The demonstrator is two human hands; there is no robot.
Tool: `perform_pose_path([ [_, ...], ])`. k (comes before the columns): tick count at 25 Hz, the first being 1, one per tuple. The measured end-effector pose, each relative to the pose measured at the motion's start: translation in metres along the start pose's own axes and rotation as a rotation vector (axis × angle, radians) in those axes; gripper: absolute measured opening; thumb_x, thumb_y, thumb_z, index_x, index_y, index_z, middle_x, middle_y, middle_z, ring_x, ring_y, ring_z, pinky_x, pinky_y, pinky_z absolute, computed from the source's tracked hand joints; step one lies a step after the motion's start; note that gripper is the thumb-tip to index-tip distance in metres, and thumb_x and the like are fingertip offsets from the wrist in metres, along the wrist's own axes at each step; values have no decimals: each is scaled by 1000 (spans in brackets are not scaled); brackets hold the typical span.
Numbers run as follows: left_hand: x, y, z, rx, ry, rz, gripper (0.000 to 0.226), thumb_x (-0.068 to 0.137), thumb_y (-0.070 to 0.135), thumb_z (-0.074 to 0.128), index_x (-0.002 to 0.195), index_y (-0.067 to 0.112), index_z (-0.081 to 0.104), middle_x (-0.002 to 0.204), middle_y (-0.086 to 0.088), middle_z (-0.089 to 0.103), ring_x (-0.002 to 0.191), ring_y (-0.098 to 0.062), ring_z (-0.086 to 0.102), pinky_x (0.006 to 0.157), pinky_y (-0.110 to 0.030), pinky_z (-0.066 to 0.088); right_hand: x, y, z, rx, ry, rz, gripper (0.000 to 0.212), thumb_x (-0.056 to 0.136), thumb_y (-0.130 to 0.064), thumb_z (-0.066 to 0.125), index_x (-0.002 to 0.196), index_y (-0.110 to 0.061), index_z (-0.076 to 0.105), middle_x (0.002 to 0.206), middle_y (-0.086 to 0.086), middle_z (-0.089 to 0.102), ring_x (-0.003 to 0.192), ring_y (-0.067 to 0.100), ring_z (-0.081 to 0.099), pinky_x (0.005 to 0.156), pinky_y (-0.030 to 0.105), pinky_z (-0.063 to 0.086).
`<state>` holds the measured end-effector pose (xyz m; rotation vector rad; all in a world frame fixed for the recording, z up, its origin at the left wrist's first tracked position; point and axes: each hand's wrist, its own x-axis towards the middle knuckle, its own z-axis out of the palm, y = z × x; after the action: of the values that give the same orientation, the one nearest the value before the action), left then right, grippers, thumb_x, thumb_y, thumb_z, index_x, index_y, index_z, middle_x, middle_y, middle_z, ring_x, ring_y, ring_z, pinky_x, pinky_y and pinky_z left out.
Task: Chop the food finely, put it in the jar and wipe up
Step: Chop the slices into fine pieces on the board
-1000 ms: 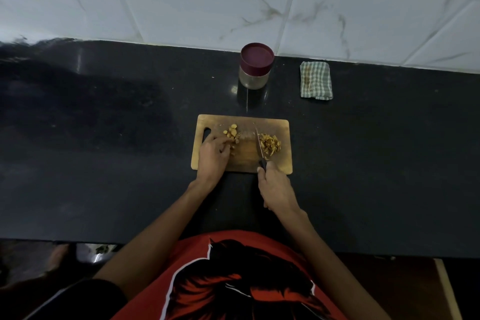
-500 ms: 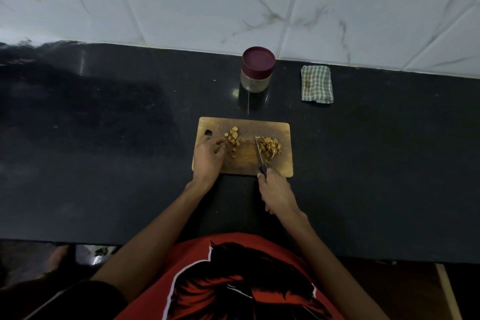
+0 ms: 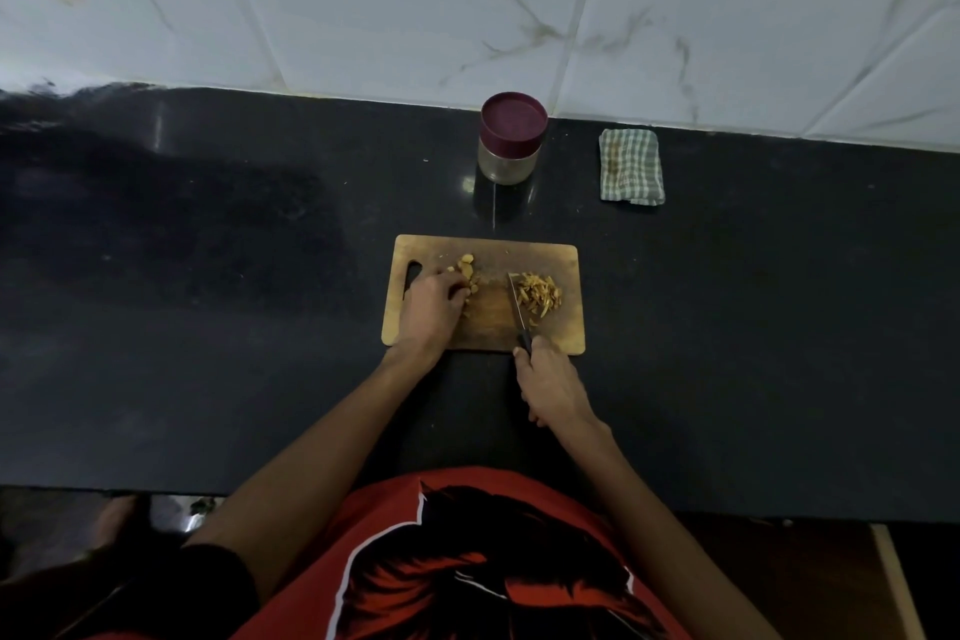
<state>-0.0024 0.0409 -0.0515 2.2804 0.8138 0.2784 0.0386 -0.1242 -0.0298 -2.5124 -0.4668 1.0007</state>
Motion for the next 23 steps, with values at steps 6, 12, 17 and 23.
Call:
perform_pose_path([
  [6, 0, 2, -3, 49, -1, 31, 17, 90, 12, 59, 103, 10, 70, 112, -5, 60, 95, -16, 57, 84, -27, 49, 0, 0, 2, -9, 21, -11, 20, 104, -35, 38, 105, -17, 46, 98, 11, 64, 87, 29, 68, 79, 51, 58],
  [12, -4, 2, -6, 59, 53, -1, 14, 87, 12, 60, 96, 11, 70, 108, 0, 61, 80, -8, 54, 66, -20, 41, 1, 2, 3, -4, 26, -17, 21, 104, -36, 37, 105, -16, 46, 97, 12, 64, 86, 30, 68, 78, 52, 57],
  [17, 5, 2, -1, 70, 44, -39, 22, 90, 21, 60, 110, 15, 66, 115, -4, 60, 99, -19, 58, 77, -30, 50, 2, 2, 2, -20, 23, -16, 19, 104, -36, 37, 103, -18, 44, 98, 11, 63, 86, 30, 68, 78, 51, 58],
  [23, 14, 5, 3, 75, 25, -98, 11, 86, 13, 61, 93, 14, 69, 95, -2, 68, 86, -14, 61, 73, -30, 52, 3, 3, 3, -32, 35, -24, 22, 104, -36, 37, 105, -17, 46, 100, 10, 63, 89, 29, 67, 79, 52, 56],
])
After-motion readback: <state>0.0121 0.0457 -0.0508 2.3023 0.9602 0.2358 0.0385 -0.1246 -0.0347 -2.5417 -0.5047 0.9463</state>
